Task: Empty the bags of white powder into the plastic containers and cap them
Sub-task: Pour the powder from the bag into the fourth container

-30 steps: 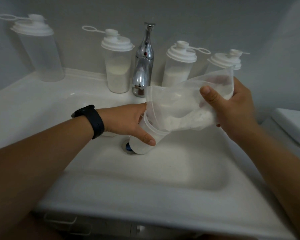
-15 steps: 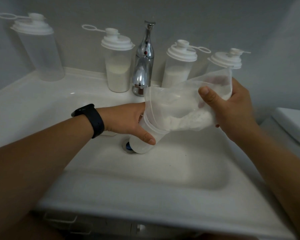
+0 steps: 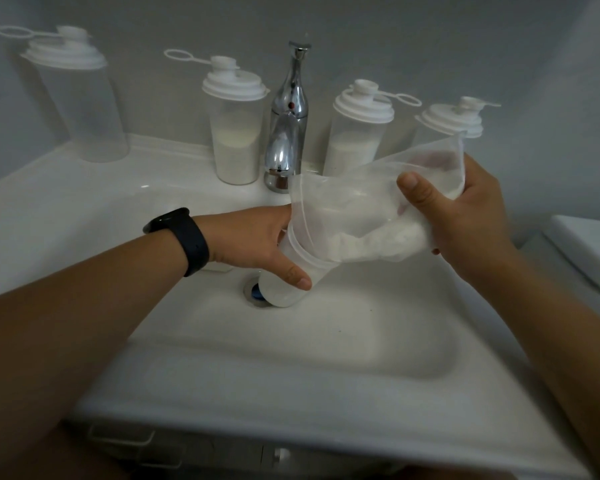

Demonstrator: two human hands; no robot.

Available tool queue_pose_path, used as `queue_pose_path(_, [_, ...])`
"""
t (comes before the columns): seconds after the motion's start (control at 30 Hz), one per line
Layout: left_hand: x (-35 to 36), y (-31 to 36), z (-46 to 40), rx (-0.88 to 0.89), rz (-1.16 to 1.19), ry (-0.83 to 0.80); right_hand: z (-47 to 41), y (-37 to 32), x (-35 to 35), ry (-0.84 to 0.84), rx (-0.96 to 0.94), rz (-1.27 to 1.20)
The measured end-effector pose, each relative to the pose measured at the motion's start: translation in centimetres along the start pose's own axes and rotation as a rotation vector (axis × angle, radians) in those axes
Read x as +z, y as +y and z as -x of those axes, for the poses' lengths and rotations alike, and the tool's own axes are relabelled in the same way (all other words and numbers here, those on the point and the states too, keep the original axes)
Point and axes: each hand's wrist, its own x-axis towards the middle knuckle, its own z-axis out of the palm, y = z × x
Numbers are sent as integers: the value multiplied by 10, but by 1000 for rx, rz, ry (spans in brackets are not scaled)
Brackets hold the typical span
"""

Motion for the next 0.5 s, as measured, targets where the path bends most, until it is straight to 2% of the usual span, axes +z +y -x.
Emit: queue_pose_path(0.5, [0, 1, 0, -9, 20, -6, -1, 1, -1, 14, -13, 20])
